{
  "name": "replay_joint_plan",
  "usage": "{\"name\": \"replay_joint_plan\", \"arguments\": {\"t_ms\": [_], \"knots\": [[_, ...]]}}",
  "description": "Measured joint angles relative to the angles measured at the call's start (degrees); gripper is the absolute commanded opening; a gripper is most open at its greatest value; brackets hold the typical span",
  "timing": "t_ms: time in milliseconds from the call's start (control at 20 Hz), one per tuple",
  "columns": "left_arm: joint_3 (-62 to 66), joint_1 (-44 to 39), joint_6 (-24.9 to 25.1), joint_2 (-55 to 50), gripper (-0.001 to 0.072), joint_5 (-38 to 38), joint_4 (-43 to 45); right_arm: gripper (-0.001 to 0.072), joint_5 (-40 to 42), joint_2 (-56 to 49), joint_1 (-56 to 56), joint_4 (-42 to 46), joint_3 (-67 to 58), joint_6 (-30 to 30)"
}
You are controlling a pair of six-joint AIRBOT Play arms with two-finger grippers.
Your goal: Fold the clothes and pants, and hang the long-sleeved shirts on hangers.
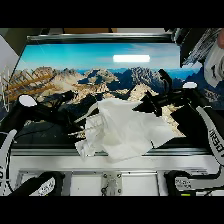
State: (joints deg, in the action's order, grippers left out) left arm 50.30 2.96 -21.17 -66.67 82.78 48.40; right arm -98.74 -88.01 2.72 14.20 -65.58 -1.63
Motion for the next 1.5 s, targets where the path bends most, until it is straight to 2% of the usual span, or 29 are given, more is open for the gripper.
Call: {"name": "replay_joint_plan", "arguments": {"t_ms": [300,450,500,700,750,800,1050,1100,1250,1500], "knots": [[0.0,9.8,-9.1,9.4,0.0529,-5.3,0.0,0.0005,1.5,0.3,0.0,1.2,0.0,1.8],[0.0,15.3,-15.8,14.5,0.0528,-8.5,0.1,0.0005,1.7,1.9,0.7,-0.9,0.0,2.3],[-0.2,16.7,-18.3,16.0,0.0491,-9.3,0.1,0.0005,1.9,3.0,1.3,-1.9,0.0,2.9],[-4.2,18.3,-26.5,21.8,0.0479,-12.7,0.1,0.0005,5.4,8.5,3.8,-4.9,0.0,6.0],[-6.2,17.4,-28.5,23.2,0.0482,-14.1,0.1,0.0005,6.9,10.1,4.3,-5.2,0.0,6.5],[-8.3,15.8,-30.6,24.4,0.0583,-15.5,0.1,0.0005,8.3,11.5,4.6,-5.5,0.0,7.3],[-15.3,1.9,-42.7,27.4,0.0579,-26.5,0.0,0.0005,12.9,15.9,5.3,-6.1,0.0,9.6],[-15.5,-1.3,-45.3,27.3,0.0556,-29.2,0.0,0.0005,13.3,16.2,5.3,-6.0,0.0,10.3],[-13.3,-10.6,-51.6,24.5,0.0550,-36.3,0.1,0.0005,13.9,16.7,5.4,-4.2,0.0,11.7],[-4.1,-20.0,-60.6,14.9,0.0551,-39.5,6.4,0.0006,14.4,17.0,5.4,-2.1,0.0,13.3]]}}
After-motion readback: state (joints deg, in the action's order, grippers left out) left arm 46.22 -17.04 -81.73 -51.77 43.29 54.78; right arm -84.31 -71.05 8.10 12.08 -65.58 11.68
